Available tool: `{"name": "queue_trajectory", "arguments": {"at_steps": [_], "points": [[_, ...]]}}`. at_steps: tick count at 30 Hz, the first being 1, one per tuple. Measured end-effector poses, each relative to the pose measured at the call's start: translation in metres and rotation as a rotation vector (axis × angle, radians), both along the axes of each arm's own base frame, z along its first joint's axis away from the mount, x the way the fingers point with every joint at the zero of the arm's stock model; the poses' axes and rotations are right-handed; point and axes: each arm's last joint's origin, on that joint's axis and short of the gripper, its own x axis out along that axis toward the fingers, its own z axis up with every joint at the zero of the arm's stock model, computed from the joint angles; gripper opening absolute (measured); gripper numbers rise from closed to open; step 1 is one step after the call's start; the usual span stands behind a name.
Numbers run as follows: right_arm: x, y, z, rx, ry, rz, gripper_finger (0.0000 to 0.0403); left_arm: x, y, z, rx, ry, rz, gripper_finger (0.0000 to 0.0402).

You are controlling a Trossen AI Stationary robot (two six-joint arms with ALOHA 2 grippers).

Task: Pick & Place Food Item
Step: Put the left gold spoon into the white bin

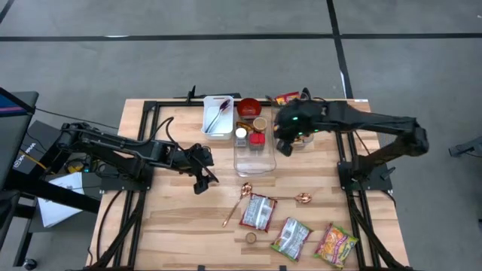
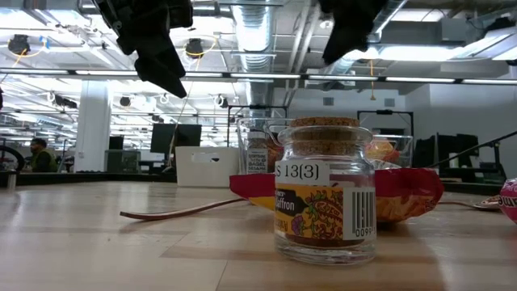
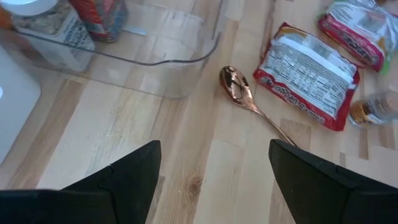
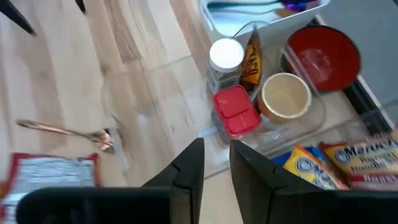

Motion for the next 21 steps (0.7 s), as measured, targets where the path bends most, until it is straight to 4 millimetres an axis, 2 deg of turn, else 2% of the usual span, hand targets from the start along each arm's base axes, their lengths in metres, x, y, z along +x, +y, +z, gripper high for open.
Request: {"name": "queue_trajectory", "arguments": {"at_steps": [6, 13, 17, 21], "points": [[-0.033, 0.013, 0.018, 0.038, -0.003, -0.008, 0.0071, -0.001, -0.004, 0.000, 0.011, 0.004, -0.060, 0.0294], [-0.057, 0.046, 0.030, 0.068, -0.008, 0.095, 0.0071, 0.001, -0.012, 0.008, -0.023, -0.079, -0.103, 0.0294], [-0.069, 0.060, 0.033, 0.112, 0.010, 0.098, 0.0071, -0.002, -0.013, 0.017, -0.053, -0.135, -0.093, 0.0294], [-0.080, 0.064, 0.029, 0.138, 0.089, 0.047, 0.0080, -0.011, -0.011, 0.022, -0.109, -0.128, -0.038, 0.0294]]}}
